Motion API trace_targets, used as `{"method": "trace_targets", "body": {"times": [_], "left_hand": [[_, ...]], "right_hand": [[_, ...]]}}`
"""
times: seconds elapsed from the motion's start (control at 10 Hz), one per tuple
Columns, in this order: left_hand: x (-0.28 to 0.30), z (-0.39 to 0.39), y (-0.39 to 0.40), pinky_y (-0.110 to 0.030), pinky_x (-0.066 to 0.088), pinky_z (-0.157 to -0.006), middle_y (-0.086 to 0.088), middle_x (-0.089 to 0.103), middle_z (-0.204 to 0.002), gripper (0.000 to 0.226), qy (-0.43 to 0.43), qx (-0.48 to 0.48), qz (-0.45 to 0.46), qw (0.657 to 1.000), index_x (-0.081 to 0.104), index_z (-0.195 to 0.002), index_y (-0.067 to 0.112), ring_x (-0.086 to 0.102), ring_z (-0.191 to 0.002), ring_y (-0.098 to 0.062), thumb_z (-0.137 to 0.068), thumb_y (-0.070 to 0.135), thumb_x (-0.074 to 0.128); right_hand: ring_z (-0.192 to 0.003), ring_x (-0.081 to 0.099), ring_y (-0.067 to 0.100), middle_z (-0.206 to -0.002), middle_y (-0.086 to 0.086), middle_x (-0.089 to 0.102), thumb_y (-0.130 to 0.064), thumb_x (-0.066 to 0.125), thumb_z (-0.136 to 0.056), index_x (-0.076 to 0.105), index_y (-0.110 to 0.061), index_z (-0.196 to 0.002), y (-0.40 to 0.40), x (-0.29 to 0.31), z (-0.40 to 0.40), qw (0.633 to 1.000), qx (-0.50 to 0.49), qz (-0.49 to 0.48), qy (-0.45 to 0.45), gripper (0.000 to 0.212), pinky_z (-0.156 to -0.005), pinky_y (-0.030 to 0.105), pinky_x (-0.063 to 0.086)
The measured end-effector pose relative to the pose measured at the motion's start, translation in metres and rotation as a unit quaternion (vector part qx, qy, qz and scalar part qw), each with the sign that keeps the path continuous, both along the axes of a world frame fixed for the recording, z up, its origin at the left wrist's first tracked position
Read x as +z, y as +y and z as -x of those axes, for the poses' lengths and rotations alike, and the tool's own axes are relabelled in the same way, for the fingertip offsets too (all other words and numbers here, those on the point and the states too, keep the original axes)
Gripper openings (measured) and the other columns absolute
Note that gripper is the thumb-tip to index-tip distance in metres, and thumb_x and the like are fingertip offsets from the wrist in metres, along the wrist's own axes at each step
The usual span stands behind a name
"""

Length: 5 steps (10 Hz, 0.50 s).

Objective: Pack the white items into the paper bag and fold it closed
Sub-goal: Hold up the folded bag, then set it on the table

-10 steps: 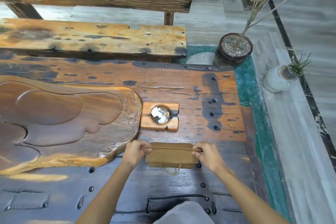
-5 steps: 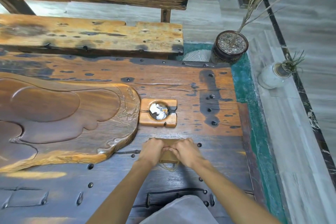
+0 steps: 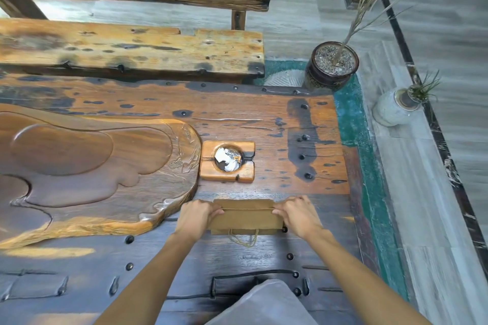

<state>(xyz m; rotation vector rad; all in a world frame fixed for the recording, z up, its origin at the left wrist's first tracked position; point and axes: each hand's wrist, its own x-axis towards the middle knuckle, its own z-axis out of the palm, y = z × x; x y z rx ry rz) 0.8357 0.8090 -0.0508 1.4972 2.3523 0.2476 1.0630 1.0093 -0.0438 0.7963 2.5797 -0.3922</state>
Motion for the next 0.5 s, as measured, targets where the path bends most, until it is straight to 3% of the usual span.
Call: {"method": "trace_targets", "body": {"times": [0.1, 0.2, 0.3, 0.4, 0.5], "left_hand": [[-0.004, 0.002, -0.003, -0.026, 0.038, -0.046, 0.001, 0.069, -0.058, 0.037, 0.011, -0.02, -0.004, 1.0, 0.075, -0.079, 0.026, 0.067, -0.057, -0.023, -0.09, 0.05, 0.05], [-0.005, 0.001, -0.006, -0.027, 0.046, -0.051, -0.002, 0.073, -0.066, 0.025, -0.035, -0.021, -0.022, 0.999, 0.078, -0.09, 0.023, 0.068, -0.061, -0.027, -0.092, 0.033, 0.054], [-0.002, 0.005, -0.01, -0.031, 0.044, -0.056, -0.006, 0.072, -0.071, 0.025, -0.081, -0.026, -0.012, 0.996, 0.074, -0.099, 0.021, 0.068, -0.066, -0.031, -0.096, 0.023, 0.049], [0.009, 0.002, -0.014, -0.035, 0.053, -0.072, -0.009, 0.074, -0.097, 0.043, -0.128, -0.042, 0.009, 0.991, 0.064, -0.125, 0.017, 0.07, -0.088, -0.028, -0.09, 0.006, 0.043], [0.012, 0.0, -0.017, -0.034, 0.053, -0.081, -0.007, 0.074, -0.109, 0.033, -0.125, -0.042, -0.011, 0.991, 0.061, -0.131, 0.017, 0.069, -0.099, -0.024, -0.102, 0.019, 0.045]], "right_hand": [[-0.095, 0.067, 0.022, -0.097, -0.001, 0.076, -0.046, 0.039, -0.102, 0.068, -0.03, -0.116, -0.001, 0.009, -0.004, 1.0, 0.004, -0.011, 0.0, 0.036, -0.096, 0.034, 0.036], [-0.09, 0.07, 0.03, -0.093, 0.01, 0.078, -0.027, 0.046, -0.103, 0.062, -0.029, -0.132, -0.003, 0.013, -0.004, 0.999, -0.025, 0.028, 0.02, 0.033, -0.096, 0.034, 0.042], [-0.087, 0.071, 0.031, -0.094, 0.016, 0.076, 0.0, 0.051, -0.092, 0.058, -0.027, -0.137, -0.004, 0.018, -0.004, 0.998, -0.034, 0.058, 0.017, 0.052, -0.089, 0.03, 0.048], [-0.088, 0.067, 0.032, -0.093, 0.012, 0.075, 0.01, 0.045, -0.079, 0.045, -0.027, -0.147, -0.005, 0.025, -0.005, 0.997, -0.023, 0.076, 0.0, 0.077, -0.085, 0.035, 0.05], [-0.106, 0.063, 0.029, -0.116, 0.008, 0.071, 0.002, 0.043, -0.086, 0.042, -0.029, -0.148, -0.01, 0.026, -0.011, 0.995, -0.027, 0.087, 0.03, 0.069, -0.093, 0.037, 0.049]]}}
